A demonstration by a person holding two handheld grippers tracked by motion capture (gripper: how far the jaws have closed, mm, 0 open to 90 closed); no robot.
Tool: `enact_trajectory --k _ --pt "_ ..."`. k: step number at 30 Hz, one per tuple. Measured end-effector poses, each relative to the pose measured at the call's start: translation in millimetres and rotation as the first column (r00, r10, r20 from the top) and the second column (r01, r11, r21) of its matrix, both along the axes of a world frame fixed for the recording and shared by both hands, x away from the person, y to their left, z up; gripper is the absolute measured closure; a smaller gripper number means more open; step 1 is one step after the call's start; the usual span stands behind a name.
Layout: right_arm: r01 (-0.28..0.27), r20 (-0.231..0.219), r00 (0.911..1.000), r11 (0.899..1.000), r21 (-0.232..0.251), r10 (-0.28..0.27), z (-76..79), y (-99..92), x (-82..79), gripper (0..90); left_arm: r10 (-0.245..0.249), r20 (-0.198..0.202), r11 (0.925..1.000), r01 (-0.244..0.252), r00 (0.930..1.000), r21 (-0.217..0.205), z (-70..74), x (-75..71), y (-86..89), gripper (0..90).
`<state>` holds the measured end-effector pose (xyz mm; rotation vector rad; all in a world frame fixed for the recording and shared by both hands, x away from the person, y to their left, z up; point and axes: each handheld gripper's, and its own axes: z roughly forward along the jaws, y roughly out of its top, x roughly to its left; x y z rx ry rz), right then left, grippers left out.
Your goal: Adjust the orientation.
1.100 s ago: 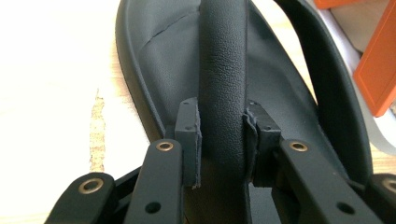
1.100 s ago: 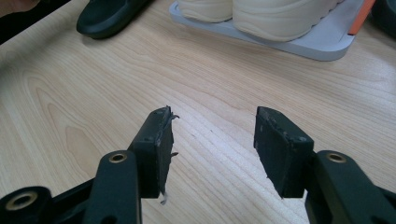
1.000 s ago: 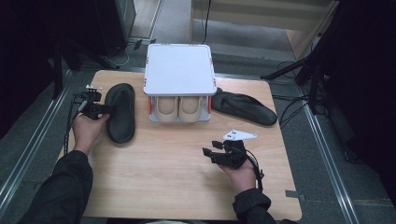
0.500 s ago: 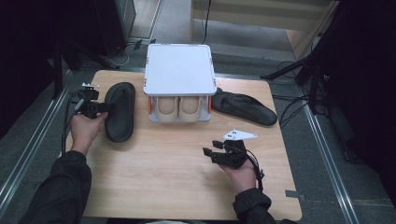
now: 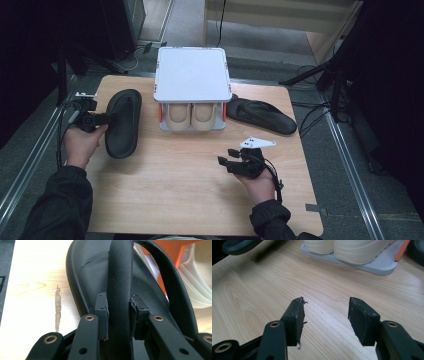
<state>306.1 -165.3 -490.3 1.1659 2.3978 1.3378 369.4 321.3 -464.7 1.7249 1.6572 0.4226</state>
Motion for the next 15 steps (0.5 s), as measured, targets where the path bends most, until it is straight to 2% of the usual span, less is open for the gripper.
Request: enact_trajectory --k 10,15 --pt "0.011 0.006 0.9999 1.000 0.016 -0.011 2.0 -2.7 3.8 47.5 -0.042 -0.003 0.9991 0.042 0.9991 0.003 5.9 -32.7 -17.6 72.5" --pt "0.017 0.000 0.9999 1.000 0.012 -0.017 2.9 -3.4 7.4 47.4 -0.070 -0.016 0.9975 0.070 0.9974 -0.007 5.8 -48.1 -26.6 72.5"
